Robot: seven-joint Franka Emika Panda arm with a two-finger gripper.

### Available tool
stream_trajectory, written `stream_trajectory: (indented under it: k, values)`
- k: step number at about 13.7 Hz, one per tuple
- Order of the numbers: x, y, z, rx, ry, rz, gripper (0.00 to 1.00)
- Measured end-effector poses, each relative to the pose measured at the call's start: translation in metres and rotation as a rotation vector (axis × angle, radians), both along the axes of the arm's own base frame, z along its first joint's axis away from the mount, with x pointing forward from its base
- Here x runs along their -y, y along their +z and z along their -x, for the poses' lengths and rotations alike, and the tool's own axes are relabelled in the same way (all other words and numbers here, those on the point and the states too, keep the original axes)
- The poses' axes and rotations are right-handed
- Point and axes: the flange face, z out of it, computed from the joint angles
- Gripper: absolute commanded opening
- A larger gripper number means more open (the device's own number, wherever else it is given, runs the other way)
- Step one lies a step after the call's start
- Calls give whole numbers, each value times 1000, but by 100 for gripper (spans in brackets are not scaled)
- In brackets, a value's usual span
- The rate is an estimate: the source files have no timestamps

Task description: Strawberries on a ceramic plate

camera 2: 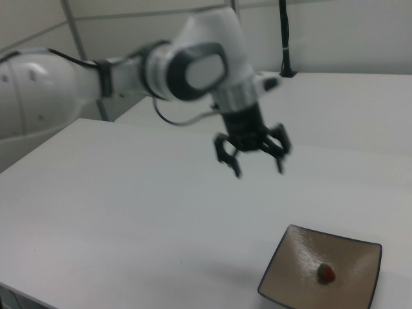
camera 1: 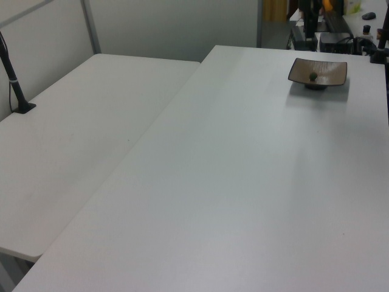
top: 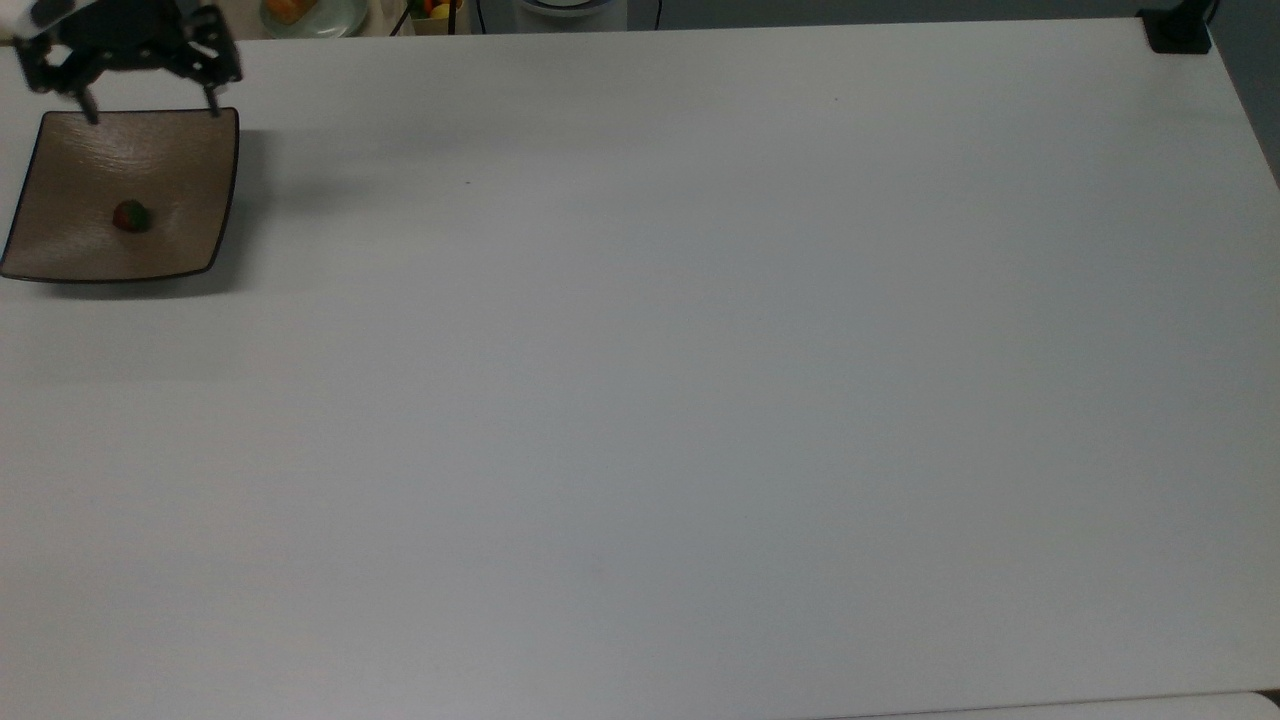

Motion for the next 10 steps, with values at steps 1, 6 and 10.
stream_trajectory:
  k: [1, 6, 10]
  values:
    - [-26, 19, 4, 16, -15, -38, 100]
    - [-97, 62, 19, 47, -127, -128, 100]
    - [-174, 76, 24, 45, -180, -180, 100]
